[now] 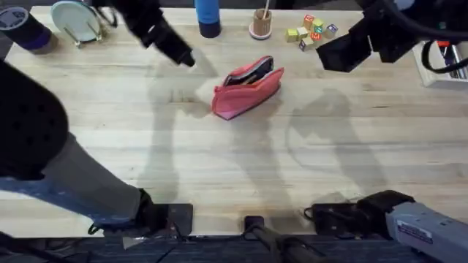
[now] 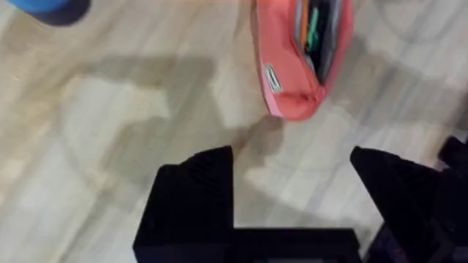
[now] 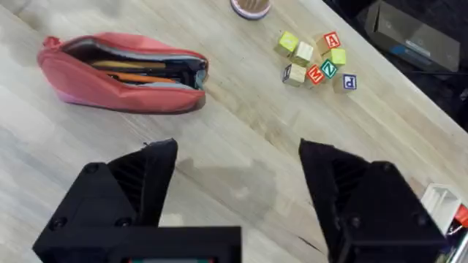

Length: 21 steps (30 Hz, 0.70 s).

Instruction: Unzip the bag, pick up the pens from the table one at a time and place them inside, then zip the bag closed.

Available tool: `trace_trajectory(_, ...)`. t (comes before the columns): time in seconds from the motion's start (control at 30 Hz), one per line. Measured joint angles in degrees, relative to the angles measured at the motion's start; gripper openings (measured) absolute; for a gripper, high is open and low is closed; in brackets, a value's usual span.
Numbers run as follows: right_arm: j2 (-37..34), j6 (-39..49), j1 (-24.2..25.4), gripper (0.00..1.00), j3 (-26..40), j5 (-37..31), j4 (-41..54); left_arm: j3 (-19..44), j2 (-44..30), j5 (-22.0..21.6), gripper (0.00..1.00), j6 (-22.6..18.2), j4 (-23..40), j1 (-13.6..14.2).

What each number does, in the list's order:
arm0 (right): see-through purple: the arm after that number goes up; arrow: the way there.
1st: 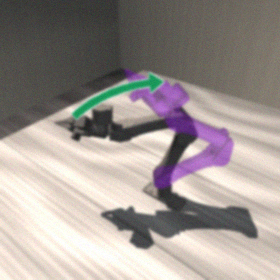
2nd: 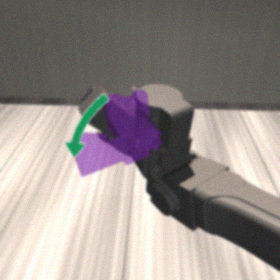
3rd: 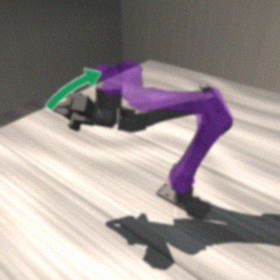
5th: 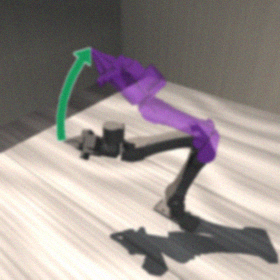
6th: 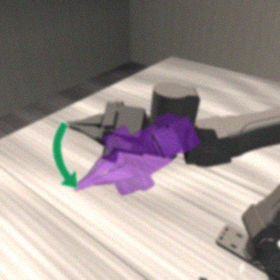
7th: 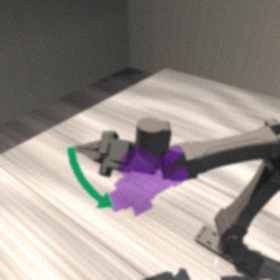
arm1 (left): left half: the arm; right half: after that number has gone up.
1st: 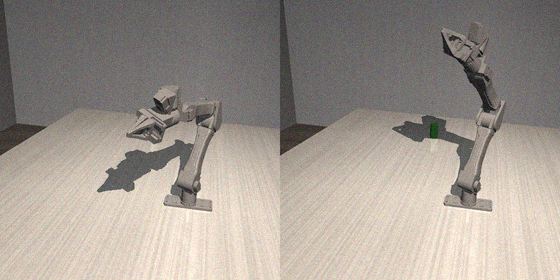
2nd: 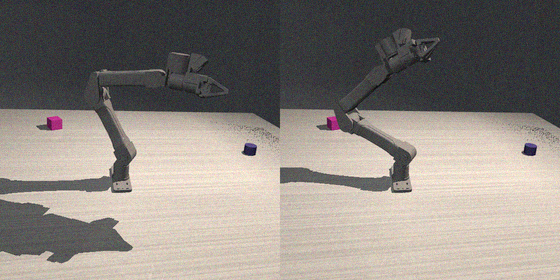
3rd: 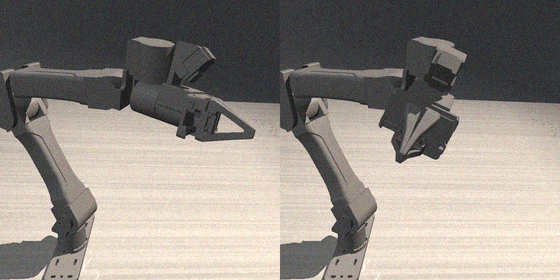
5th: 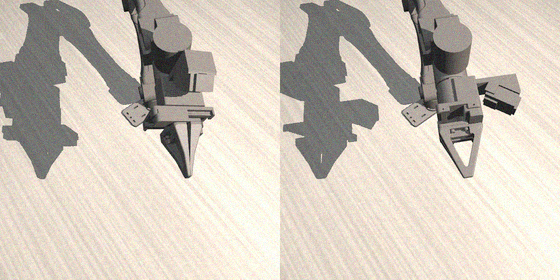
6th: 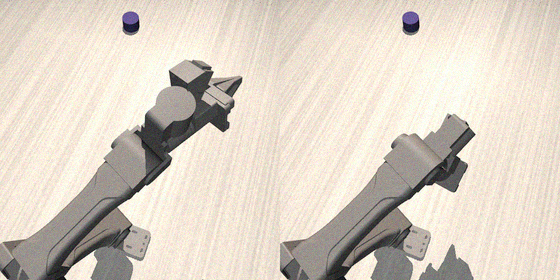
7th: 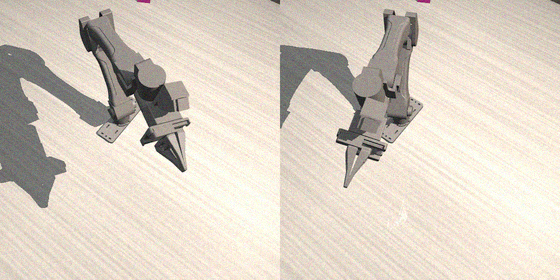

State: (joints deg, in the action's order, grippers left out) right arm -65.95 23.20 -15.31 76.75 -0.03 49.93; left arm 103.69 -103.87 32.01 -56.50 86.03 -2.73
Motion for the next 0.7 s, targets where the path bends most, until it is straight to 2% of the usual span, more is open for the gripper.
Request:
trace_trajectory(0.23,0.00,0.00,0.00,0.998,0.00,0.00,0.00,-13.56,4.69,5.38,0.995,-11.65,0.38,-8.71)
trace_trajectory(0.47,-0.02,0.00,0.00,0.998,0.00,0.00,0.00,-23.27,12.45,11.59,0.995,-22.69,0.26,-15.30)
trace_trajectory(0.6,-0.02,0.00,0.00,0.998,0.00,0.00,0.00,-27.66,13.50,14.17,0.995,-25.54,-1.94,-17.94)
trace_trajectory(0.7,-0.03,0.00,0.00,0.998,0.00,0.00,0.00,-31.23,13.44,14.99,0.995,-27.46,-3.40,-18.39)
